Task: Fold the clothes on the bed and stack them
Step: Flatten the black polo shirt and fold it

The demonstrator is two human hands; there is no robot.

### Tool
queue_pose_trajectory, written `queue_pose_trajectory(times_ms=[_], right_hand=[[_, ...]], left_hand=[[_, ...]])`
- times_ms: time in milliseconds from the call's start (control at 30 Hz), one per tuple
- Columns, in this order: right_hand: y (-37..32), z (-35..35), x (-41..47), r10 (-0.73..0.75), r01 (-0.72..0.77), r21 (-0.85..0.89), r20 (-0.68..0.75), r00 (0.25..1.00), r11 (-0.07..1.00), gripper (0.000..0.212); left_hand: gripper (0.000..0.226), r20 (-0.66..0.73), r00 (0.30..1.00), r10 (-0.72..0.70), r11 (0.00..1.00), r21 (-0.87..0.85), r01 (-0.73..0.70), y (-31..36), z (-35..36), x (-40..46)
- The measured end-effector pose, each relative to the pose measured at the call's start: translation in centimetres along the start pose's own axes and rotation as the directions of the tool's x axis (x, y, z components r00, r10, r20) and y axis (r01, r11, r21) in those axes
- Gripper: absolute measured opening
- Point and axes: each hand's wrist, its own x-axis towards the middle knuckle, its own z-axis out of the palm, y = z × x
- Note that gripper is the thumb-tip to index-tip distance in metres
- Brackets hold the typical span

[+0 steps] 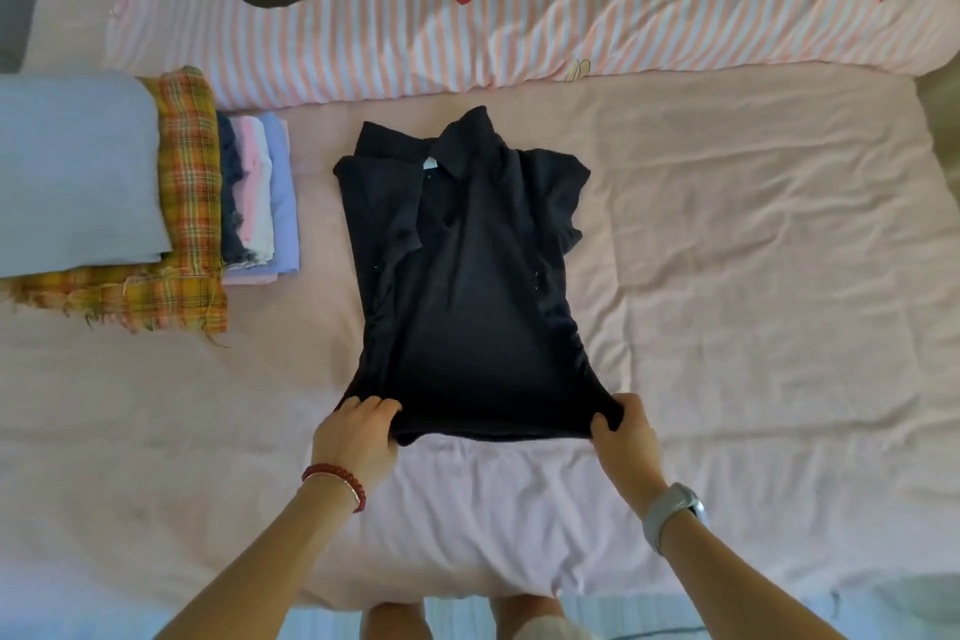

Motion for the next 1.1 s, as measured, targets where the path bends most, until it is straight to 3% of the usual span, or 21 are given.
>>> queue_pose_trajectory(times_ms=[33, 100, 133, 167, 200, 267, 333, 400, 467, 533, 633, 700, 767, 833, 1000, 1100], right_hand=[[0.9, 0.0, -0.4, 0.028, -0.026, -0.07, 0.034, 0.999, 0.997, 0.007], [2.5, 0.1, -1.0, 0.118, -0.096, -0.204, 0.096, 0.988, 0.974, 0.005], [3.0, 0.1, -1.1, 0.16, -0.126, -0.259, 0.115, 0.98, 0.958, 0.006], [3.5, 0.1, -1.2, 0.193, -0.15, -0.293, 0.122, 0.974, 0.944, 0.008], [3.7, 0.2, -1.2, 0.209, -0.165, -0.3, 0.12, 0.971, 0.939, 0.011], [3.8, 0.4, -1.3, 0.185, -0.154, -0.259, 0.1, 0.978, 0.954, 0.015], [3.4, 0.7, -1.5, 0.105, -0.092, -0.131, 0.094, 0.99, 0.987, 0.019], [2.6, 1.1, -1.6, 0.067, -0.072, 0.035, 0.12, 0.991, 0.997, 0.03], [1.5, 1.5, -1.2, 0.087, -0.094, 0.076, 0.099, 0.991, 0.993, 0.028], [0.9, 1.7, -0.9, 0.066, -0.064, 0.063, -0.018, 0.998, 0.996, 0.021], [1.3, 1.4, -1.0, 0.027, -0.012, 0.085, -0.178, 0.984, 0.996, 0.014], [2.4, 1.0, -1.5, 0.051, -0.053, -0.015, -0.131, 0.99, 0.998, 0.013], [3.5, 0.8, -1.5, 0.104, -0.108, -0.147, -0.039, 0.994, 0.983, 0.014], [3.2, 0.7, -0.8, 0.114, -0.117, -0.167, -0.028, 0.993, 0.979, 0.014], [-0.8, 1.0, 2.4, 0.004, -0.009, -0.108, -0.053, 0.999, 0.994, 0.034], [-4.2, 1.2, 5.1, -0.049, 0.049, 0.006, -0.064, 0.997, 0.999, 0.039]], left_hand=[[0.045, 0.14, 0.99, -0.007, 1.0, -0.007, 0.008, -0.1, 0.7, -0.7], [0.056, 0.446, 0.895, 0.0, 0.998, -0.058, 0.029, -0.1, 1.8, -1.5], [0.06, 0.529, 0.849, 0.01, 0.993, -0.106, 0.055, -0.1, 2.2, -1.6], [0.058, 0.525, 0.851, 0.004, 0.978, -0.18, 0.106, 0.0, 2.5, -1.8], [0.051, 0.442, 0.896, -0.038, 0.945, -0.274, 0.176, 0.1, 2.6, -1.9], [0.04, 0.098, 0.972, -0.213, 0.898, -0.372, 0.234, 0.4, 2.4, -1.8], [0.052, -0.099, 0.931, -0.351, 0.892, -0.34, 0.299, 0.4, 2.3, -1.6], [0.069, -0.009, 0.898, -0.44, 0.816, -0.423, 0.395, 0.1, 2.5, -0.9], [0.055, 0.123, 0.877, -0.464, 0.65, -0.626, 0.431, -0.2, 2.7, -0.2], [0.031, 0.046, 0.854, -0.518, 0.478, -0.812, 0.334, -0.4, 2.9, -0.3], [0.028, -0.09, 0.735, -0.673, 0.38, -0.894, 0.238, -0.5, 3.4, -1.9], [0.028, -0.014, 0.723, -0.691, 0.386, -0.852, 0.353, -0.8, 4.5, -3.0], [0.023, 0.169, 0.723, -0.67, 0.397, -0.741, 0.541, -1.6, 5.9, -3.5], [0.019, 0.236, 0.716, -0.657, 0.401, -0.695, 0.597, -2.3, 6.1, -3.2], [0.039, 0.058, 0.792, -0.607, 0.479, -0.769, 0.424, -1.6, 3.0, 0.3], [0.048, -0.088, 0.836, -0.542, 0.596, -0.742, 0.308, -0.9, 0.4, 3.6]])
